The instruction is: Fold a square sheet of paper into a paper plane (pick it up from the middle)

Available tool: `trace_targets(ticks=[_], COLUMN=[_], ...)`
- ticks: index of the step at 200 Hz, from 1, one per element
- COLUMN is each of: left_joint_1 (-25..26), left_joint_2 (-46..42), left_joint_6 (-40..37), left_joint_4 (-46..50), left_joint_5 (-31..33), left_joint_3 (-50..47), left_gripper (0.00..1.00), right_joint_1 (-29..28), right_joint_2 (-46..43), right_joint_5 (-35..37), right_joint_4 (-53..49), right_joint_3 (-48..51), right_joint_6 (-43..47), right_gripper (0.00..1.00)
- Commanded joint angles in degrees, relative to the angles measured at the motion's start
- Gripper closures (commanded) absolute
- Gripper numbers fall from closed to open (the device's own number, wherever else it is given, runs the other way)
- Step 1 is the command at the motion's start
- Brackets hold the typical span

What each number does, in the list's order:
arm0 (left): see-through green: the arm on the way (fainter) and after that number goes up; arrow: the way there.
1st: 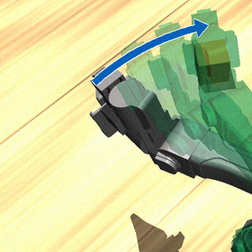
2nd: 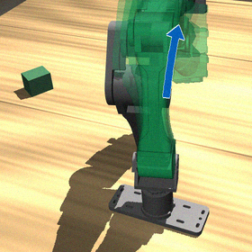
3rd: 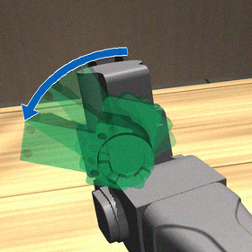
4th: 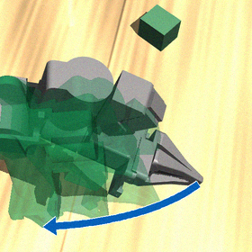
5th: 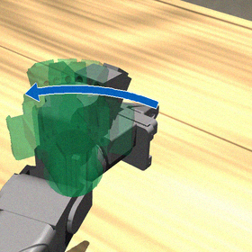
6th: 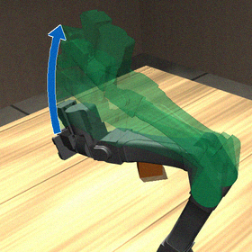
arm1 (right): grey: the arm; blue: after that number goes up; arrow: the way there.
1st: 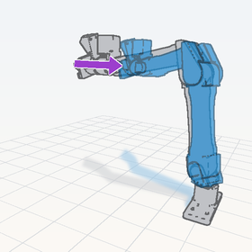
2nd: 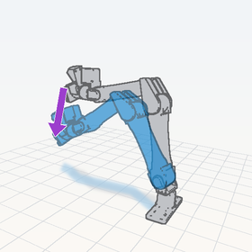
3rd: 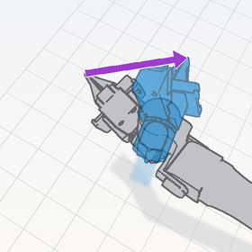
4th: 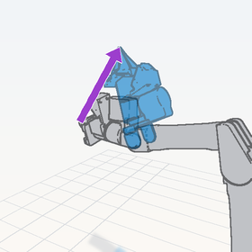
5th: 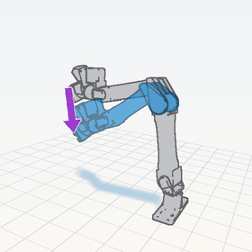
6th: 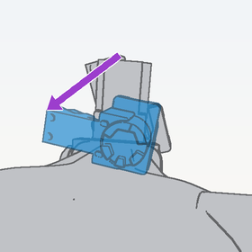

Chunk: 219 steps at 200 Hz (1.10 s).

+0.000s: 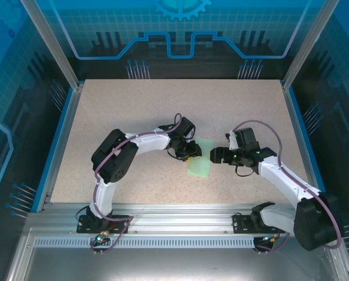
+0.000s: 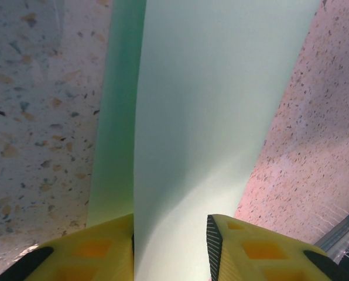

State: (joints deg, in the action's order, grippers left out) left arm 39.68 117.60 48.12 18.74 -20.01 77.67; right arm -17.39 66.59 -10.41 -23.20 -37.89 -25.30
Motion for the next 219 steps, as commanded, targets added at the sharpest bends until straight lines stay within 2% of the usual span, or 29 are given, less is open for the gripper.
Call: trace_targets(ticks=[1, 57, 219], left_joint_1=[-0.2, -0.2, -0.2], left_joint_2=[1.3, 1.7, 2.2], left_joint_6=[0.4, 0.7, 1.4], left_joint_4=[0.2, -0.1, -1.6], left_joint_5=[-1.3, -1.3, -0.7], left_joint_3=[1.0, 1.2, 0.6], left_gripper=[0.64, 0.64, 0.64], right_joint_1=[-1.1, -5.2, -8.5], right_joint_2=[0.9, 1.2, 2.1], right_joint_5=[-3.4, -0.8, 0.4], right_joint_4=[-0.6, -1.9, -3.2], right_joint_3=[-2.7, -3.1, -2.6], right_joint_6=[2.7, 6.0, 6.2], right_gripper=[0.2, 0.27, 0.26])
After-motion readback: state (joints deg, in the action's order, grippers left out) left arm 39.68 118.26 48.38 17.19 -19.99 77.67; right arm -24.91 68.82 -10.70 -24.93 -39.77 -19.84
